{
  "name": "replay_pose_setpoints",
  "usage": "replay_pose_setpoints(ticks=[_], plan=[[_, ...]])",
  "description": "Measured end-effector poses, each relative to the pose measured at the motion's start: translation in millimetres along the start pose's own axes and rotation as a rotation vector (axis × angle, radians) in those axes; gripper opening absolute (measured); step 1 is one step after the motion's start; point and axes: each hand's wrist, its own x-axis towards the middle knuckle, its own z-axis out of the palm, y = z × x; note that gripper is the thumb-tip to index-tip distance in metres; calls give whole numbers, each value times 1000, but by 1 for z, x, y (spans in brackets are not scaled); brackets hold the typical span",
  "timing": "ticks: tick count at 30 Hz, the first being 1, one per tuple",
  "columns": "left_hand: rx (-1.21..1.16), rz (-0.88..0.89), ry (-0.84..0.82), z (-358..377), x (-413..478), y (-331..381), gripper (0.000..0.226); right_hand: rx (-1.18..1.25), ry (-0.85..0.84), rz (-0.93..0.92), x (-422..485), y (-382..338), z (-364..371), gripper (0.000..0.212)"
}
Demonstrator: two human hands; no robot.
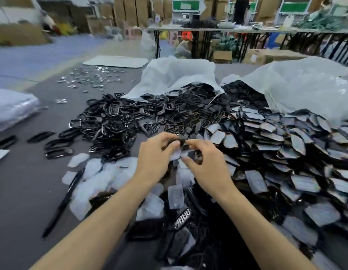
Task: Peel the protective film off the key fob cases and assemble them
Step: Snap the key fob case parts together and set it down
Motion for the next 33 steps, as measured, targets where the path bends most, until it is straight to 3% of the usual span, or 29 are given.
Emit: replay_pose_setpoints(ticks=[4, 9, 11, 16, 19, 22, 24, 27, 30, 33], plan=[[-254, -41, -77, 9, -17, 21, 15, 327, 193, 46, -11, -2, -17, 11], [-441, -107, -98, 22, -38, 29, 12, 591, 3, 166, -28, 2, -31, 22], [-556, -142, -118, 24, -48, 27, 12, 544, -31, 174, -37, 4, -32, 25], [-610, -105, -160, 17, -53, 24, 13, 776, -69, 210, -42, 10, -33, 25], [-543, -144, -47, 4, -38, 15, 12, 689, 13, 217, -41, 17, -32, 32], [-666, -468, 144, -11, 15, -9, 22, 667, 71, 274, -38, 27, -33, 40], [-509, -694, 198, -18, 54, -31, 29, 725, 75, 310, -35, 30, -33, 41], [-143, -821, 223, -20, 89, -53, 48, 775, 43, 318, -35, 27, -32, 40], [205, -760, 117, -14, 102, -60, 72, 828, 26, 350, -38, 24, -34, 47], [391, -675, 29, -4, 110, -62, 58, 843, -12, 381, -38, 20, -38, 45]])
